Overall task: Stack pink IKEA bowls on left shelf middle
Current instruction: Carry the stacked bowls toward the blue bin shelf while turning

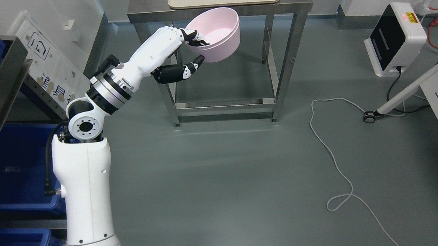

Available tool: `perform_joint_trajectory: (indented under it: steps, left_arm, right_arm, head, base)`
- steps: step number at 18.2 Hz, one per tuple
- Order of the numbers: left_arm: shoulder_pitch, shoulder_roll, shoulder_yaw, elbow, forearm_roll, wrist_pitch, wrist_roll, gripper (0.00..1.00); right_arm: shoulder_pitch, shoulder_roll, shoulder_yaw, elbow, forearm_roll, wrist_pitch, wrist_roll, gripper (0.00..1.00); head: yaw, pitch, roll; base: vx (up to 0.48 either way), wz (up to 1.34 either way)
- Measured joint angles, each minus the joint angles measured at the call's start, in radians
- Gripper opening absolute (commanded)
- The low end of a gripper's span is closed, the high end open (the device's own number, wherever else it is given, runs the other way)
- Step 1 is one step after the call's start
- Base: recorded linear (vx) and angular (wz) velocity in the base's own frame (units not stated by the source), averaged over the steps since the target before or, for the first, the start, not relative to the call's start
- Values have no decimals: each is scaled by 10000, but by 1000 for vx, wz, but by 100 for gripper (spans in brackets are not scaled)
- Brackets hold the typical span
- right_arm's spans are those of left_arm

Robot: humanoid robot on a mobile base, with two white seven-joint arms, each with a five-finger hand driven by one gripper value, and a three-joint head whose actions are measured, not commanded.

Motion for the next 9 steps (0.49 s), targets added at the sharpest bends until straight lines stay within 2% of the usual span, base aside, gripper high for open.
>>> perform_joint_trajectory:
  steps: [9]
  left_arm:
    - [224,0,-933,-30,525,-58,60,3]
  right_arm:
    - [3,0,0,0,0,0,0,100]
  head:
    - [0,0,0]
  base:
    - [-278,7]
